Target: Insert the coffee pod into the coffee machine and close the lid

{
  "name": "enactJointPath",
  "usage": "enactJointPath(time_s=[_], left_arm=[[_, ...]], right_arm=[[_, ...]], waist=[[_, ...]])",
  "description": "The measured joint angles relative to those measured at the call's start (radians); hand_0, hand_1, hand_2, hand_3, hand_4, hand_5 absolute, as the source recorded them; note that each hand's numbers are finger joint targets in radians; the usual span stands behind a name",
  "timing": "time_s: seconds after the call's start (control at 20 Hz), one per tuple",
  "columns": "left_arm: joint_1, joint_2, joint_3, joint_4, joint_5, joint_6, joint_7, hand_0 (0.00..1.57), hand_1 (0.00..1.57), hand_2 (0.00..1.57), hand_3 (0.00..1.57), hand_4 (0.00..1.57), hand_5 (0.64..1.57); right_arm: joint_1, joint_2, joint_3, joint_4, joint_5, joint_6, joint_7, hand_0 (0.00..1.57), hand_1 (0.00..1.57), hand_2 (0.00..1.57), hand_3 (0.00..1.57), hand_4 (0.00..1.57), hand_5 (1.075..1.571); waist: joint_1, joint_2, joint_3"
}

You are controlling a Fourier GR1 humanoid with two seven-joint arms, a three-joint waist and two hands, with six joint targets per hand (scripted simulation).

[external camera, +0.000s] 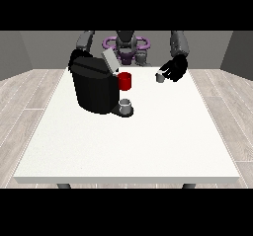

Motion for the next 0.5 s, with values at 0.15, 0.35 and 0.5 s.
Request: enactJointPath(time_s=[0.15, 0.35, 0.5], left_arm=[[-0.056, 0.017, 0.005, -0.021, 0.009, -0.061, 0.008, 1.27, 1.27, 1.34, 1.29, 0.55, 1.571], [-0.116, 0.01, 0.013, -0.034, 0.007, -0.086, 0.055, 1.25, 1.25, 1.33, 1.28, 0.54, 1.571], [-0.146, 0.0, 0.022, -0.046, 0.006, -0.091, 0.087, 1.25, 1.25, 1.33, 1.28, 0.54, 1.571]], right_arm=[[-0.014, -0.004, -0.003, 0.025, -0.007, 0.009, -0.018, 0.0, 0.0, 0.0, 0.0, 0.46, 1.571], [-0.034, -0.008, 0.005, 0.023, -0.011, 0.024, -0.009, 0.0, 0.0, 0.0, 0.0, 0.49, 1.571], [-0.039, 0.004, 0.006, 0.033, -0.017, 0.015, -0.034, 0.0, 0.0, 0.0, 0.0, 0.5, 1.571]], waist=[[-0.003, 0.001, 0.0002], [-0.027, -0.003, 0.0], [-0.033, 0.006, 0.0001]])
